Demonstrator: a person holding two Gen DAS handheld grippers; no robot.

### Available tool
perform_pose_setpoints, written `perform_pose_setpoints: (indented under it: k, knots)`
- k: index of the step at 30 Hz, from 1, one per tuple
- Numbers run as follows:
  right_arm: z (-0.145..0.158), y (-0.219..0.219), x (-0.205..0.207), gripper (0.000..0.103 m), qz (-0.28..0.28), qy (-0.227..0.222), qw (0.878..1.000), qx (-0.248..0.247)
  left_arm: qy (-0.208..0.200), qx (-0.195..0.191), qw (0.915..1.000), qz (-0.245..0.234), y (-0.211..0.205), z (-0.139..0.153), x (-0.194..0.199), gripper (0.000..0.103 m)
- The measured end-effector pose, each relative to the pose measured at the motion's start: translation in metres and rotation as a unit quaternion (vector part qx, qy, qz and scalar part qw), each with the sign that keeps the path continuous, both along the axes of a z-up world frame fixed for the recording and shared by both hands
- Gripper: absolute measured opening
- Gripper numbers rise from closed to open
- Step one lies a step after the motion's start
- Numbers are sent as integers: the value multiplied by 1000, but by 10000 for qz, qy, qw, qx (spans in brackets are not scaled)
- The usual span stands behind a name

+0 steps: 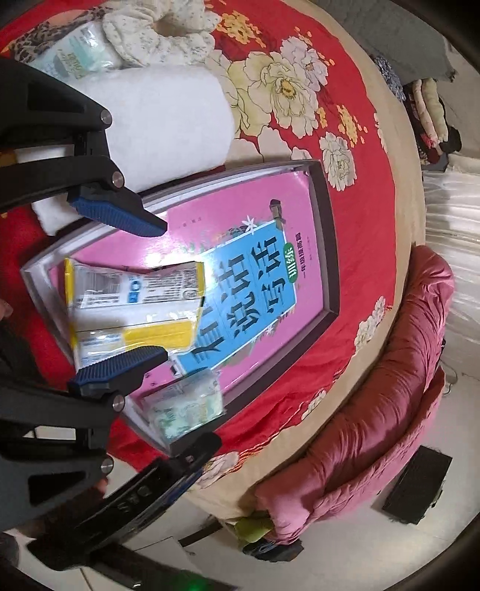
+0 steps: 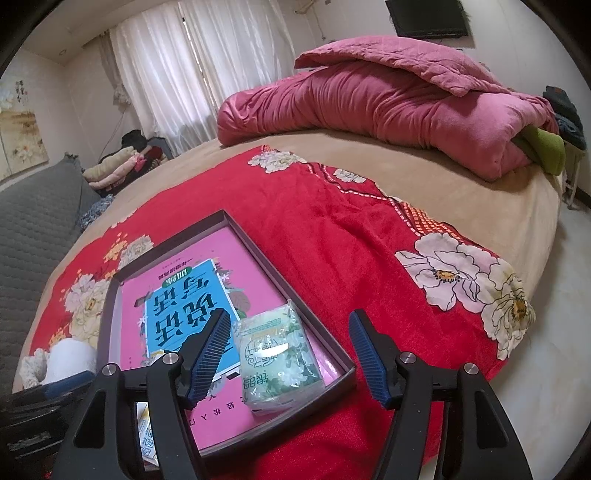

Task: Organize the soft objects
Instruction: 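Open the left tool and lift both tools away from the tray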

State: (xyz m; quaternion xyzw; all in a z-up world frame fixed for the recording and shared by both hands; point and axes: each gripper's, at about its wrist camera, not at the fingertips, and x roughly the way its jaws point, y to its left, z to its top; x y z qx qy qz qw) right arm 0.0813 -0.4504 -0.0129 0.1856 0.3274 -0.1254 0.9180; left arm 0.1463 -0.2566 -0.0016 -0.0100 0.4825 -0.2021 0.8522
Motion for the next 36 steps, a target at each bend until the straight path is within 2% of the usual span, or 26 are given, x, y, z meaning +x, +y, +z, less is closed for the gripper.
perform_pose_setpoints:
  k: [4,8,14,17,20,27,36]
  knots:
    - [1,1,-1,69,-23,-14,10000,-45,78,128,9992,-367,-5,-3,-15,61]
    - [2,2,-1,69,-35,-8,10000,-63,-205,738,9953,-593,-20,-9,-27,61]
    - [1,0,-1,69,-49,-16,10000,-14,-331,1141,9912,-578,-30,-20,-26,61]
    - [-1,-2,-1,69,-56,-3,10000,45,-385,1217,9901,-592,-32,-22,-26,61]
    - [-2,-4,-1,69,-61,1,9999,87,-390,1195,9903,-587,-31,-22,-25,61]
    - [-1,-5,-2,69,-83,-18,9999,107,-281,711,9963,-387,-19,-11,-26,61]
    - [9,8,-5,69,-15,-76,9996,-263,-397,449,9976,-357,-9,7,-43,61]
